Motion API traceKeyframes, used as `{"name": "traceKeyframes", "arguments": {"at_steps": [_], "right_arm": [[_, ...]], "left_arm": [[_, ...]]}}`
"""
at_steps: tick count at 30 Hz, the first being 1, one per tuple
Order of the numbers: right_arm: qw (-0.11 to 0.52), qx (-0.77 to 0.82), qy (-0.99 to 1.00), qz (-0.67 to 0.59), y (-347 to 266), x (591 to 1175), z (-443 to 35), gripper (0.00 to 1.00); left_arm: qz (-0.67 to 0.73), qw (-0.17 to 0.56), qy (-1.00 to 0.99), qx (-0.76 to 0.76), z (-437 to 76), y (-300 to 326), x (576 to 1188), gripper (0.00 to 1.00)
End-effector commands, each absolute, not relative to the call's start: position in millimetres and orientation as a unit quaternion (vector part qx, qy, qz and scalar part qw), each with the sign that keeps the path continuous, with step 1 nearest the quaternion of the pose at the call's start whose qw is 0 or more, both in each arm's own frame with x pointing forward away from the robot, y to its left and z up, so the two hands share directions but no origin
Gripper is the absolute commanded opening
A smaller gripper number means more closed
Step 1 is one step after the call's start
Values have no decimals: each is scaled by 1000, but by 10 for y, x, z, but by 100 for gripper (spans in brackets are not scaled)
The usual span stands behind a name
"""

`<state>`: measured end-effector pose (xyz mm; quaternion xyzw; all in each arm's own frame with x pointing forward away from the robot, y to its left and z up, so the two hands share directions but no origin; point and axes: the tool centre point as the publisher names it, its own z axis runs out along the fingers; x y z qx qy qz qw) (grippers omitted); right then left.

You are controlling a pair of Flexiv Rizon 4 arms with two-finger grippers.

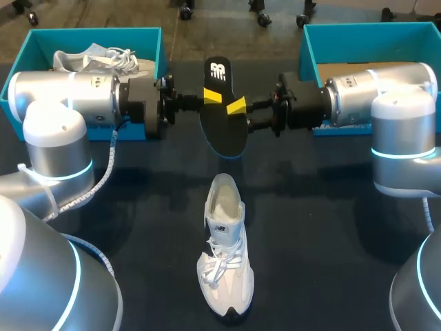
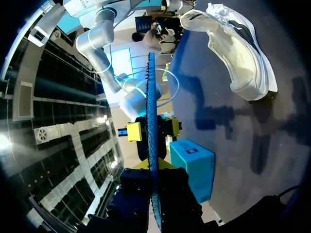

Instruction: Take the shoe out of the shoebox, open the shoe tongue, remove and reinsert the insole, then place the shoe into the shoebox

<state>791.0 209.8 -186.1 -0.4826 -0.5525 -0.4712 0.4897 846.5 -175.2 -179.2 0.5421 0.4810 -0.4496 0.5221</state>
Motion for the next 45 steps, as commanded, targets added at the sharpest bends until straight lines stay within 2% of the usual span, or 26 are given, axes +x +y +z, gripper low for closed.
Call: {"name": "traceKeyframes", "arguments": {"at_steps": [1, 6, 10, 28, 45], "right_arm": [[488, -485, -550, -473, 2103, 7907, -1875, 44], [489, -487, -546, -476, 2095, 7911, -1894, 44], [488, -488, -544, -478, 2090, 7906, -1901, 35], [487, -494, -543, -473, 2089, 7893, -1846, 35], [489, -494, -543, -471, 2078, 7913, -1832, 27]], "left_arm": [[-451, 525, 477, 542, -1800, -1773, 8473, 0], [-452, 525, 474, 542, -1796, -1803, 8459, 0], [-452, 527, 472, 544, -1785, -1832, 8446, 0], [-443, 530, 471, 549, -1805, -1883, 8459, 0], [-441, 533, 472, 546, -1821, -1889, 8483, 0]]}}
